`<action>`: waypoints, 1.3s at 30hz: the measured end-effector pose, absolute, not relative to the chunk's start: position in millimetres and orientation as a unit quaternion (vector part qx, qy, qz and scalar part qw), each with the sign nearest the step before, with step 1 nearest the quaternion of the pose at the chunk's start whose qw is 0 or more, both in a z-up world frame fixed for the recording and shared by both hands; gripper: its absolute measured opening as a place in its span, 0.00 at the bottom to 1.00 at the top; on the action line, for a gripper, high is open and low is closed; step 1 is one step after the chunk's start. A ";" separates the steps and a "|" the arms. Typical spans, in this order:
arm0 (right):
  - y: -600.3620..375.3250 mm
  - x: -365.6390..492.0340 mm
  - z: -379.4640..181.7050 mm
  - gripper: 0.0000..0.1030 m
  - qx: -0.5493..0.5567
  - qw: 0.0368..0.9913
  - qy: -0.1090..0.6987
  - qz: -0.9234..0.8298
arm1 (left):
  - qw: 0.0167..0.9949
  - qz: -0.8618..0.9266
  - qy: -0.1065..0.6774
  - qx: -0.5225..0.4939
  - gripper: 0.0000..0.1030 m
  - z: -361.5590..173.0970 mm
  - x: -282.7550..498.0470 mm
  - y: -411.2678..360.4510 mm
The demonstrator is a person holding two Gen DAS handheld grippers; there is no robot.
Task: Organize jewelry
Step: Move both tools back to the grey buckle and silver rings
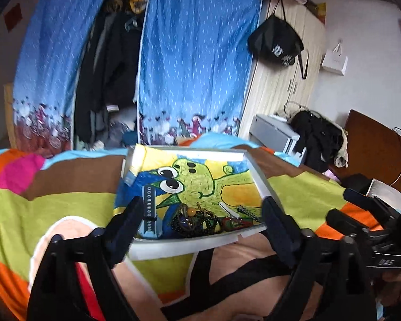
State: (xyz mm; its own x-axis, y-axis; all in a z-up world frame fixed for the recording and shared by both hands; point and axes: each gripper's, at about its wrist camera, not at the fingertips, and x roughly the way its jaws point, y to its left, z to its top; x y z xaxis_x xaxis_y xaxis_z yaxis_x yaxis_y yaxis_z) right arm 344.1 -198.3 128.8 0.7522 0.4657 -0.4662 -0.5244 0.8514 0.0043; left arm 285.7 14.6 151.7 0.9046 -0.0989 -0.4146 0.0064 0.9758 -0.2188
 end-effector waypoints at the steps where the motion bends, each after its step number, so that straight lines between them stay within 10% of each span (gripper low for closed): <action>1: -202.6 332.5 134.3 0.96 -0.061 0.935 0.225 0.268 | 0.973 -0.022 0.203 -0.110 0.97 154.8 270.5 10.9; 19: -267.7 161.2 122.8 1.00 -0.026 0.952 0.163 0.256 | 0.976 -0.050 0.197 -0.077 0.98 116.7 132.4 -45.6; 39: -284.4 169.9 22.8 1.00 -0.068 0.933 0.273 0.225 | 0.934 -0.064 0.344 -0.070 0.98 6.7 155.6 -52.5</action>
